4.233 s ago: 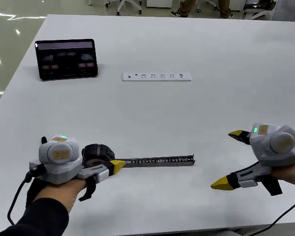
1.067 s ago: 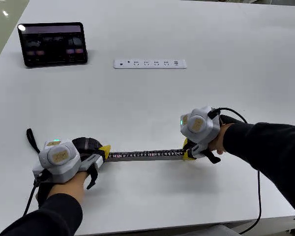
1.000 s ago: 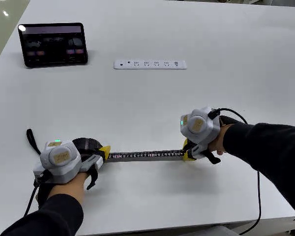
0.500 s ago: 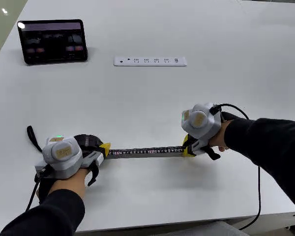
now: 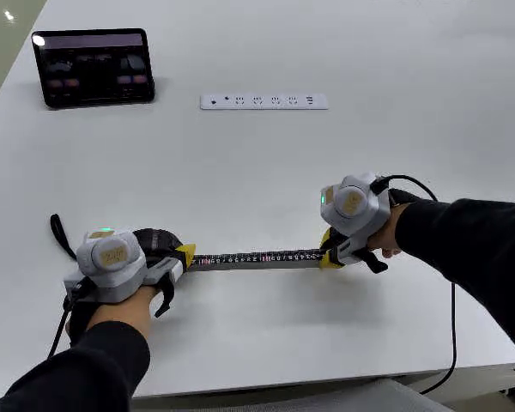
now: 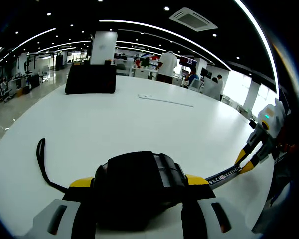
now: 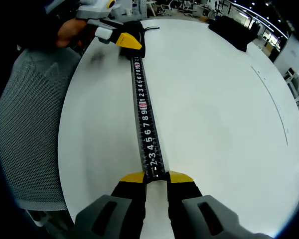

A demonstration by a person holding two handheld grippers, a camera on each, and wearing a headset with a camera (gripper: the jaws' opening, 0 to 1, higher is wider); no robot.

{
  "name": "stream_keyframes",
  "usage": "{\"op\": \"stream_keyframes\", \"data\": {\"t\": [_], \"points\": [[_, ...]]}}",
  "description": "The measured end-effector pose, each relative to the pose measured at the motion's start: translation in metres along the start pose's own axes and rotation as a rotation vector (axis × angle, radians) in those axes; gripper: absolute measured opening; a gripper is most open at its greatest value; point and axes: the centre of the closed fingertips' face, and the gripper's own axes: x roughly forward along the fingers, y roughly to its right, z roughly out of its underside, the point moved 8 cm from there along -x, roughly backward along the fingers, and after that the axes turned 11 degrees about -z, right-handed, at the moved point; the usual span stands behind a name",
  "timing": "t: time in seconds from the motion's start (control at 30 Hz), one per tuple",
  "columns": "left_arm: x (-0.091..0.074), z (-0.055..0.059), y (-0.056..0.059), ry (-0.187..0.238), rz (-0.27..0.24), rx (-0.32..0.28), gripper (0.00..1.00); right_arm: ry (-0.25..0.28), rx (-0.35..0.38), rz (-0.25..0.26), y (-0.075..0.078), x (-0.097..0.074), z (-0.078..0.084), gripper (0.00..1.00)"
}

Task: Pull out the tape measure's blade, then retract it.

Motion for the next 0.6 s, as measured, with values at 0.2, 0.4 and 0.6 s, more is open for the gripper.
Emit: {"op": "stream_keyframes", "data": {"t": [0.2, 0.4, 0.6], "points": [[-0.0017, 0.0005, 0.0007, -0.009, 0.004, -0.004, 0.65, 0.003, -0.002, 0.003, -0.0001, 0.0019, -0.0025, 0.11], [-0.0046, -0.0006, 0.0019, -0.017, 0.009, -0.006, 0.65, 0.013, 0.004, 0.01, -0.0005, 0.0035, -0.007, 0.11], [-0.0064, -0.0013, 0.0021, -0.023, 0.015, -0.014, 0.64, 0.022, 0.002, 0.012, -0.0005, 0.0048, -0.0092, 0.11]]}}
